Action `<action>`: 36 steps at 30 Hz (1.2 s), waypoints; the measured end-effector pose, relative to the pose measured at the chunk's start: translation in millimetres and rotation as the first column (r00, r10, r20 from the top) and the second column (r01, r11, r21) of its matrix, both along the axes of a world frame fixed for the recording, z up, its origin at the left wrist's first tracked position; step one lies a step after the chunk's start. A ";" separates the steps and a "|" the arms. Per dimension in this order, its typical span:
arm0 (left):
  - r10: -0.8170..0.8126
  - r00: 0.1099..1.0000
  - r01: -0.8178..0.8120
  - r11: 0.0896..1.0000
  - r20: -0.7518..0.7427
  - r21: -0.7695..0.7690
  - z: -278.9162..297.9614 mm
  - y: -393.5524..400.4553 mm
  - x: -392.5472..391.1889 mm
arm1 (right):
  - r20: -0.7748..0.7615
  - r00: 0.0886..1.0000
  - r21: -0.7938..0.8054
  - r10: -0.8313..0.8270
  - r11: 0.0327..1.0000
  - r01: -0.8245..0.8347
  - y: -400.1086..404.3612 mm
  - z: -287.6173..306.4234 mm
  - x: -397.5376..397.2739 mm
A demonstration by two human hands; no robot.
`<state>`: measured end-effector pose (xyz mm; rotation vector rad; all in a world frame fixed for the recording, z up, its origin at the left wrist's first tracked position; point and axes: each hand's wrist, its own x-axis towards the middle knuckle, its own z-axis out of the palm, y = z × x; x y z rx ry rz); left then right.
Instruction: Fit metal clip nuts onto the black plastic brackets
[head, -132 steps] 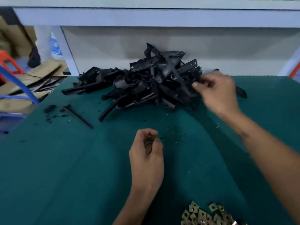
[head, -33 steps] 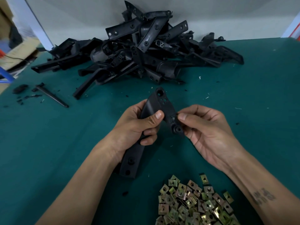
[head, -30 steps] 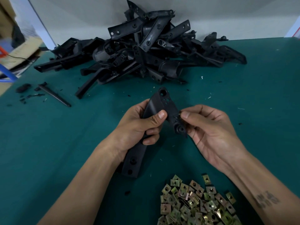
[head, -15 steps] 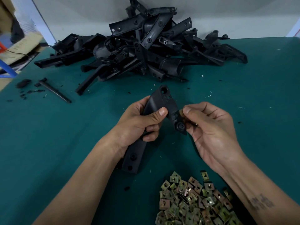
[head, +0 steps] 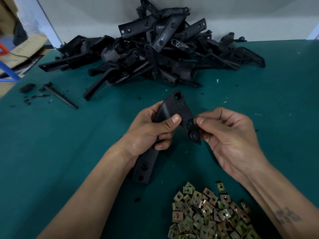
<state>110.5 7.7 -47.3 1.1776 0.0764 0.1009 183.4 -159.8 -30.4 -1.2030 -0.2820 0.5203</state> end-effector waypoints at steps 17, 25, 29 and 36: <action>0.052 0.998 -0.051 0.998 0.021 -0.036 -1.8 -1.1 0.5 | -0.137 0.990 0.165 -0.033 0.985 0.056 3.7 2.5 -19.4; 0.063 0.998 -0.062 0.997 0.024 -0.038 -2.9 -0.7 0.2 | -0.097 0.995 0.126 -0.007 0.992 0.019 3.1 5.6 -25.6; 0.068 0.997 -0.067 0.997 0.035 -0.034 -3.8 0.0 0.7 | -0.082 0.990 0.134 0.111 0.986 -0.099 0.2 6.2 -21.5; 0.097 0.995 -0.096 0.995 0.036 -0.029 -2.2 -0.9 0.5 | -0.053 0.982 0.015 0.182 0.983 -0.181 -11.3 15.5 -14.5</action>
